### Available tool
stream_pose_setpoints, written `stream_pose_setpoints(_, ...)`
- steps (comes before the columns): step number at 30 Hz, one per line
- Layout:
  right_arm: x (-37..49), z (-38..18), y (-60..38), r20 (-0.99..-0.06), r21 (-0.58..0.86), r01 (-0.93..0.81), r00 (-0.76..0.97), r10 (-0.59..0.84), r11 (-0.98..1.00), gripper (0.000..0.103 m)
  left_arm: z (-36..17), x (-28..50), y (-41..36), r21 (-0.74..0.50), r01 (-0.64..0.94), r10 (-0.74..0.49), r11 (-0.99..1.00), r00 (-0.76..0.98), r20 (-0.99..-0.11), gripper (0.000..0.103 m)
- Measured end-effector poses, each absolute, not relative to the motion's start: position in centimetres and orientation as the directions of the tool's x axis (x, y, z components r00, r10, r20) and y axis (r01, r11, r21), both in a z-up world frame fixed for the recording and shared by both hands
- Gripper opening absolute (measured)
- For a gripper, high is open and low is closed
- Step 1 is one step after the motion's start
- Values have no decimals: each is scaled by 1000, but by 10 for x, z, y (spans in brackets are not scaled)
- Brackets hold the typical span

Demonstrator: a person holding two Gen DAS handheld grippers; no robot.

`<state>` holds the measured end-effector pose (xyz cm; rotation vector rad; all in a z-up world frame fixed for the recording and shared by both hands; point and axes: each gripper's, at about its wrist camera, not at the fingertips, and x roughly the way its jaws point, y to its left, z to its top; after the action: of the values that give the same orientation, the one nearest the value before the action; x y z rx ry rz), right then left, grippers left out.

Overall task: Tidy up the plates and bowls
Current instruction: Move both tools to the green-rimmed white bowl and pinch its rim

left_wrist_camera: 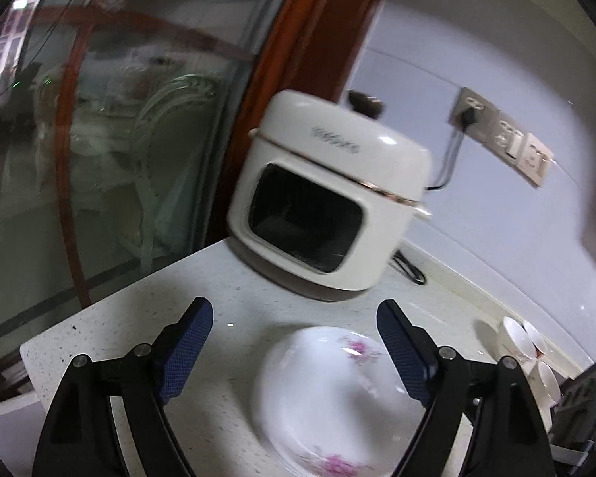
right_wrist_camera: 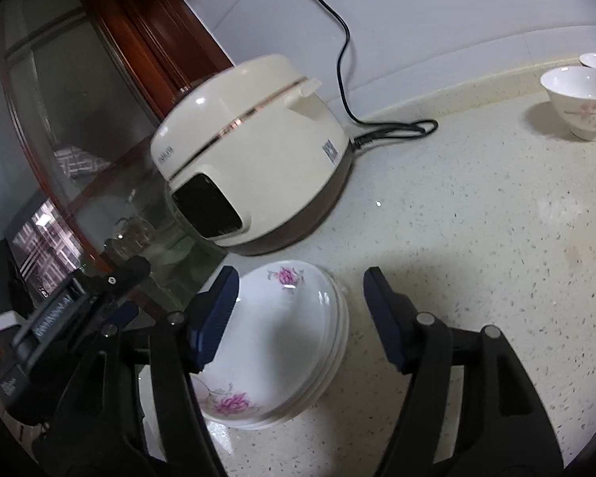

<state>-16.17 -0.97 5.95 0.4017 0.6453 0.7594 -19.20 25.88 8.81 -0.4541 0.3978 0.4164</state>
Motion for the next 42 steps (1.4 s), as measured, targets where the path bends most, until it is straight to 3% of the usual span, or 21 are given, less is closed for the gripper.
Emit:
stream_pose_setpoints(6, -155, 53, -36, -399, 625, -436, 535, 745, 647, 69, 95, -182, 214, -267, -383, 221, 884, 847, -484, 88)
stream_pose_setpoints(12, -159, 60, -79, -476, 541, -421, 560, 677, 728, 69, 83, -150, 158, -231, -284, 111, 931, 819, -562, 88)
stream_pose_setpoints(24, -118, 49, -285, -568, 579, -28, 704, 427, 815, 69, 41, -49, 18, -333, -37, -231, 942, 647, -726, 88)
stream_pose_setpoints(33, -45, 62, -355, -589, 619, 59, 694, 413, 783, 69, 36, 18, -45, -464, -26, -342, 885, 641, -688, 88)
stream_pose_setpoints(37, -12, 66, -353, -634, 573, 51, 660, 403, 818, 59, 31, 40, -56, -487, -69, -328, 871, 656, -680, 88)
stream_pose_setpoints(42, 2, 55, -346, -678, 517, 30, 624, 388, 856, 45, 26, 57, -68, -432, -109, -259, 895, 661, -704, 87)
